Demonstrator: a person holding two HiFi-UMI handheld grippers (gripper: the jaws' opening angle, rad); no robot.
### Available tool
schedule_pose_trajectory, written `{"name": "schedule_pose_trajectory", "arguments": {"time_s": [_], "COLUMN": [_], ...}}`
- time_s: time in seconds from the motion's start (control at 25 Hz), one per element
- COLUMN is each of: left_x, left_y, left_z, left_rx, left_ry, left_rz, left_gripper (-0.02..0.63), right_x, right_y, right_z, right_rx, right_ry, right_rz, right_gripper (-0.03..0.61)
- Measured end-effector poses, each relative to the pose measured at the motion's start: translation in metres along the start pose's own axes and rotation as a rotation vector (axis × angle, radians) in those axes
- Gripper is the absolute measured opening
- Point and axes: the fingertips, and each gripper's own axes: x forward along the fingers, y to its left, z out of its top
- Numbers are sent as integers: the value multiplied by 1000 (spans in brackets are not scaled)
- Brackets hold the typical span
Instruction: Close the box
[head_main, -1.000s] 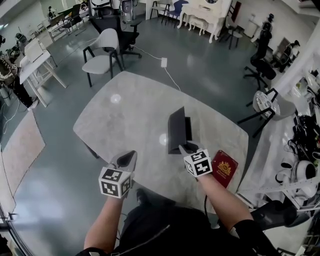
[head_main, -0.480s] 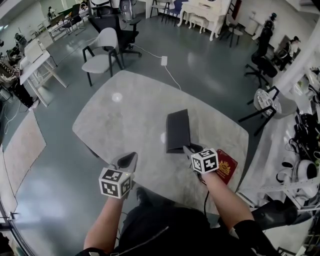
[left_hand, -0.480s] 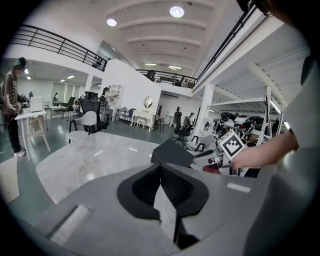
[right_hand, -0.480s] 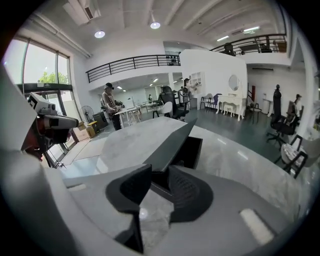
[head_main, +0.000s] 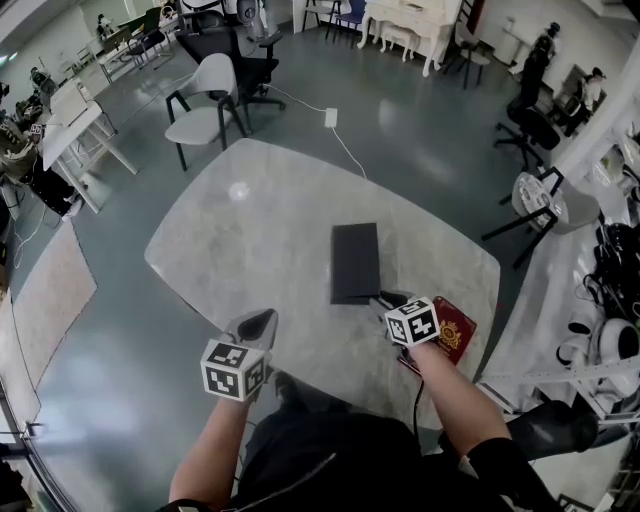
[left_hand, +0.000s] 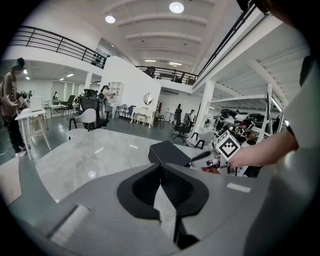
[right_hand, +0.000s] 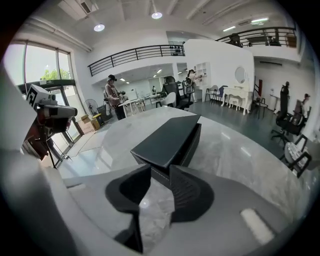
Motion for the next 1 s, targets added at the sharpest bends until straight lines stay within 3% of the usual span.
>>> {"name": "schedule_pose_trajectory", "arguments": {"time_s": [0.32, 0.68, 1.0], "left_x": [5, 10, 3], "left_y": [-14, -41, -32], "left_z": [9, 23, 14], "left_rx": [39, 79, 45], "left_ry": [-1, -31, -27], "left_rz": [-9, -21, -11], "left_gripper": [11, 11, 11], "right_x": [-13, -49, -62], "right_y": [-5, -1, 34], "right_z": [-11, -4, -34], "right_rx": [-70, -54, 75], "right_ry": [29, -61, -101], "right_rz": [-27, -21, 2], "right_gripper": [123, 119, 83]}}
